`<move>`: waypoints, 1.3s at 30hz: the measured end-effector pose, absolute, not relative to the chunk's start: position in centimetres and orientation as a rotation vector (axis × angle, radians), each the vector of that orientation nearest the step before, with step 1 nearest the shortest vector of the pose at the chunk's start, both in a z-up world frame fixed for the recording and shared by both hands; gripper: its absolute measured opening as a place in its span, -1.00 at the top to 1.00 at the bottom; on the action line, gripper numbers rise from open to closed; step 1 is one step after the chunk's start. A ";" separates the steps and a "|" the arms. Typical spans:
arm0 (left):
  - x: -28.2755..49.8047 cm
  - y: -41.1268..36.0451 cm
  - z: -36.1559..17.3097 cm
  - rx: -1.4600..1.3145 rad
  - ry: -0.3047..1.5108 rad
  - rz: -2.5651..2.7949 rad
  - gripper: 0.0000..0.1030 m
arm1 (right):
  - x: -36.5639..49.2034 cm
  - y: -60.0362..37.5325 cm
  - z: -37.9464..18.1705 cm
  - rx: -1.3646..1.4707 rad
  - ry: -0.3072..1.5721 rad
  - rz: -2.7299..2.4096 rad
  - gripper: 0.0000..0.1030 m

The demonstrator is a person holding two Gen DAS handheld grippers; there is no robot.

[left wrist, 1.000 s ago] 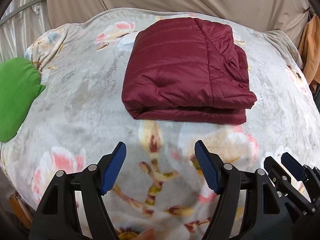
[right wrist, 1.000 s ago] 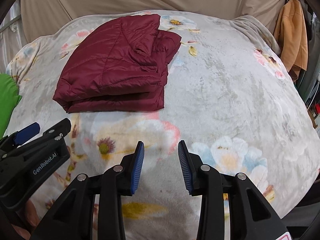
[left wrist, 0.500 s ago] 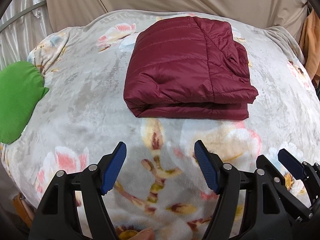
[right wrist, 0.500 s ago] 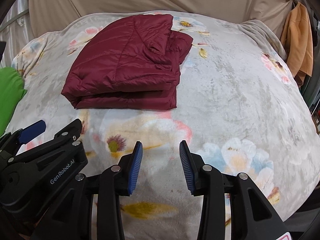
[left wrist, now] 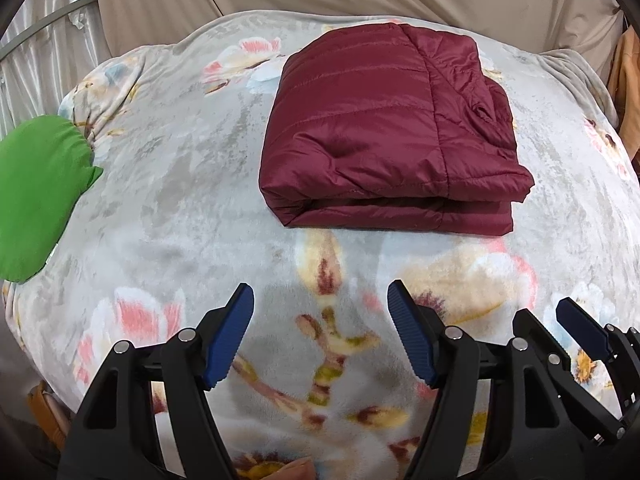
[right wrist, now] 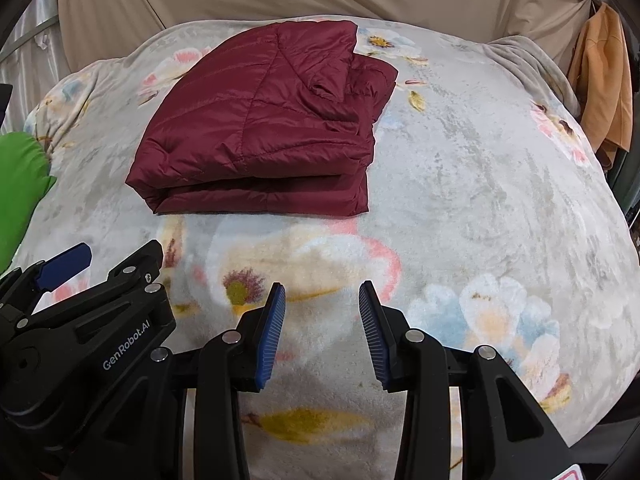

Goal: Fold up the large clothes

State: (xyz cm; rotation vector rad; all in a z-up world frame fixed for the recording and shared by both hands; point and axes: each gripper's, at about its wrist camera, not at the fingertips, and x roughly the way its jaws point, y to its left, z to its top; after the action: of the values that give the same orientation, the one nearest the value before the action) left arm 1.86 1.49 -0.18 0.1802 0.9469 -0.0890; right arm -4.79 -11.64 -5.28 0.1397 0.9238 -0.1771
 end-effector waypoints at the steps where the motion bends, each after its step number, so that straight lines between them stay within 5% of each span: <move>1: 1.9 1.5 -0.3 0.180 0.950 -0.090 -0.30 | -4.8 -11.6 -5.3 0.141 0.925 -0.178 0.25; 39: 1.6 0.6 -1.2 0.195 0.984 -0.131 -0.29 | -5.4 -12.1 -5.9 0.167 0.942 -0.213 0.29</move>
State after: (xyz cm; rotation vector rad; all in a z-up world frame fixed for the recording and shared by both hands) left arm 1.57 0.59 -1.24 0.1947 0.9844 -0.1310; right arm -5.43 -12.14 -5.86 0.1668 0.9421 -0.2133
